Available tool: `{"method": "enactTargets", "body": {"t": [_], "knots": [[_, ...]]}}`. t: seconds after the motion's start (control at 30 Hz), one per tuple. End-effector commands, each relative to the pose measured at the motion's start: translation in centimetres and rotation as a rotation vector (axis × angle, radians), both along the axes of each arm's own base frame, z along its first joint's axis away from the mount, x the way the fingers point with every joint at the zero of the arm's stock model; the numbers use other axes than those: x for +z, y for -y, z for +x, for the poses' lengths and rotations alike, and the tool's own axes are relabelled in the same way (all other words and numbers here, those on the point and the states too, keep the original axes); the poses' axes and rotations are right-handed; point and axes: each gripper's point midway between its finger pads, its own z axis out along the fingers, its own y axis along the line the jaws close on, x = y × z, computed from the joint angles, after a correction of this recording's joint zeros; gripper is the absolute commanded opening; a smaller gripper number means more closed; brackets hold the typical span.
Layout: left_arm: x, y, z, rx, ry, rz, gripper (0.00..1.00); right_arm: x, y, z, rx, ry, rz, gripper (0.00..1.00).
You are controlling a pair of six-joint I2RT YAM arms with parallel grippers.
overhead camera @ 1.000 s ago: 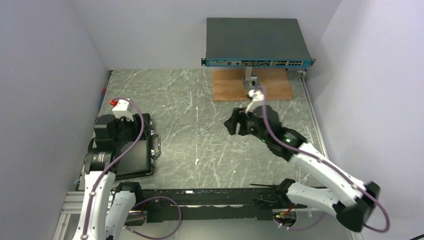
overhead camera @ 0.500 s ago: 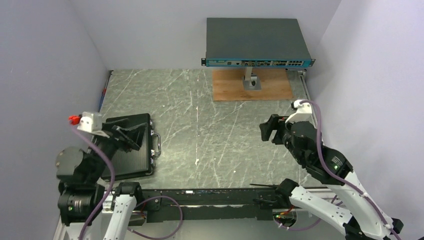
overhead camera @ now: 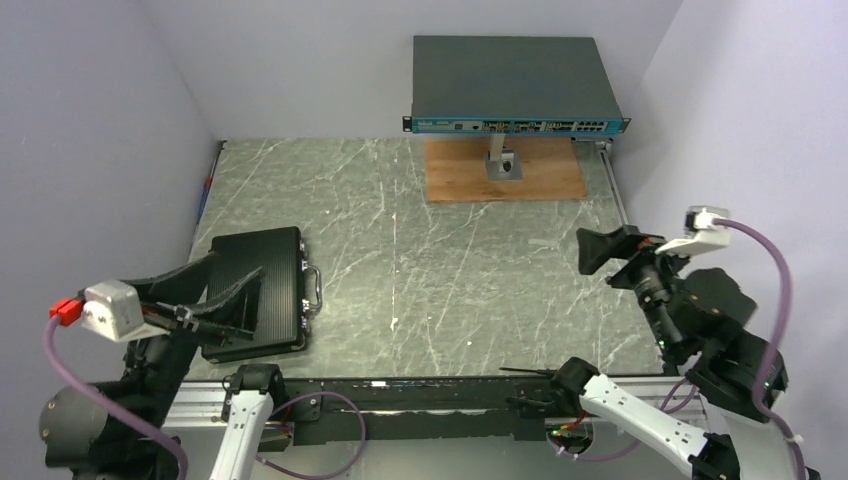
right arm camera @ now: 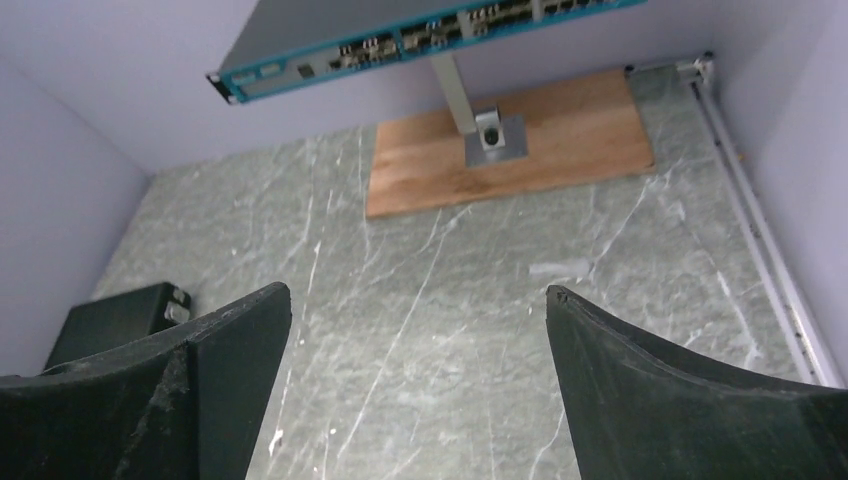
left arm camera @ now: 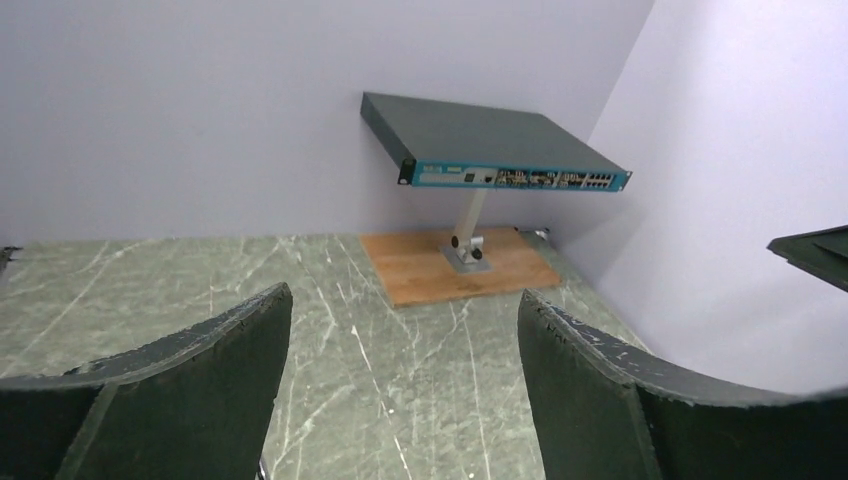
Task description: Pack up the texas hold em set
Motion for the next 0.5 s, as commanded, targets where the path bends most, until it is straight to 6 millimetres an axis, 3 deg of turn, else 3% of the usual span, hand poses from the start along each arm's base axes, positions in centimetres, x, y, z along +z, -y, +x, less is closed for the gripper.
{"method": "enactTargets", "body": {"t": [0.0, 0.2, 0.47], "knots": [[1.2, -0.8, -1.4, 0.043, 0.047, -0.043, 0.85, 2.4, 2.7, -1.0, -0.067, 0.074, -0.008, 1.0], [1.3, -1.0, -1.9, 0.057, 0.058, -0.051, 0.85, 3.2, 3.7, -1.6, -0.086, 0.13, 0.012, 1.0], [0.9, -1.1, -2.0, 0.06, 0.05, -0.059, 0.85, 3.1, 3.7, -1.2, -0.102, 0.152, 0.028, 1.0]]}}
